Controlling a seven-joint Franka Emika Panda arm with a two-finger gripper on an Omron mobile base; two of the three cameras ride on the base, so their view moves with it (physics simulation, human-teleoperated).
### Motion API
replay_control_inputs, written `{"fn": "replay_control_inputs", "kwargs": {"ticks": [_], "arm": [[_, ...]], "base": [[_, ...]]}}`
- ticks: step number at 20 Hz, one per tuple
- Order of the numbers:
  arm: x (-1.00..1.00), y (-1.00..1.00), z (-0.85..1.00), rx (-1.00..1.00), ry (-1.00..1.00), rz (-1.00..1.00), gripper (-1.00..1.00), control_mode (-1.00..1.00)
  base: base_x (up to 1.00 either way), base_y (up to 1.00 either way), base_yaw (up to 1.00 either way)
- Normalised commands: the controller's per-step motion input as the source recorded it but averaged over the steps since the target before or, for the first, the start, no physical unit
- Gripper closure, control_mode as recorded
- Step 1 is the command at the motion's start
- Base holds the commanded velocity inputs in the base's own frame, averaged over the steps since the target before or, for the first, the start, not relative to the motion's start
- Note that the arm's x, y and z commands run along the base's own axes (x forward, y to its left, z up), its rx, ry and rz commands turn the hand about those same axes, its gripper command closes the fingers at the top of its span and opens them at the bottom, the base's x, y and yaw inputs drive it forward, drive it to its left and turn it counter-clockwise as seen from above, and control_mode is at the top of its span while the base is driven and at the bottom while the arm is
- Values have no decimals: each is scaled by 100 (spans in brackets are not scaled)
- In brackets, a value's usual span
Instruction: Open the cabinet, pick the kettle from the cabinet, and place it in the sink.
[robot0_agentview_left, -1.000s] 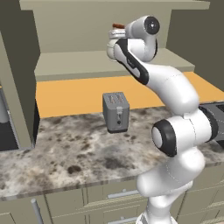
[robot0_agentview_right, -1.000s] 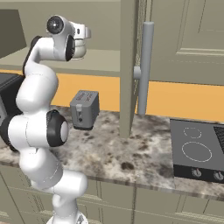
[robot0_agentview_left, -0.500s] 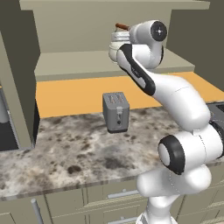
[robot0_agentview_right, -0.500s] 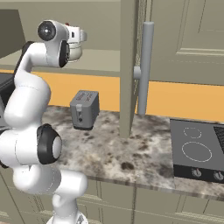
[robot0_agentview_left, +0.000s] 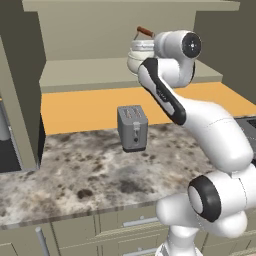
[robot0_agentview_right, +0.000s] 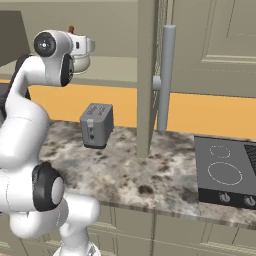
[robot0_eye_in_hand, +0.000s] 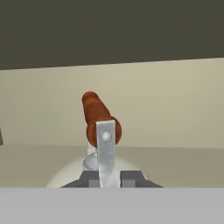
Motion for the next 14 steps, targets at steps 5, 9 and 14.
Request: {"fn": "replay_control_inputs", "kwargs": {"ticks": [5,9,14], "arm": [[-50,-3,22,0,0,0,100,-100],[-47,0,21,0,0,0,100,-100],[-51,-3,4,0,0,0,100,-100]], "base": [[0,0,0],[0,0,0],[0,0,0]]}}
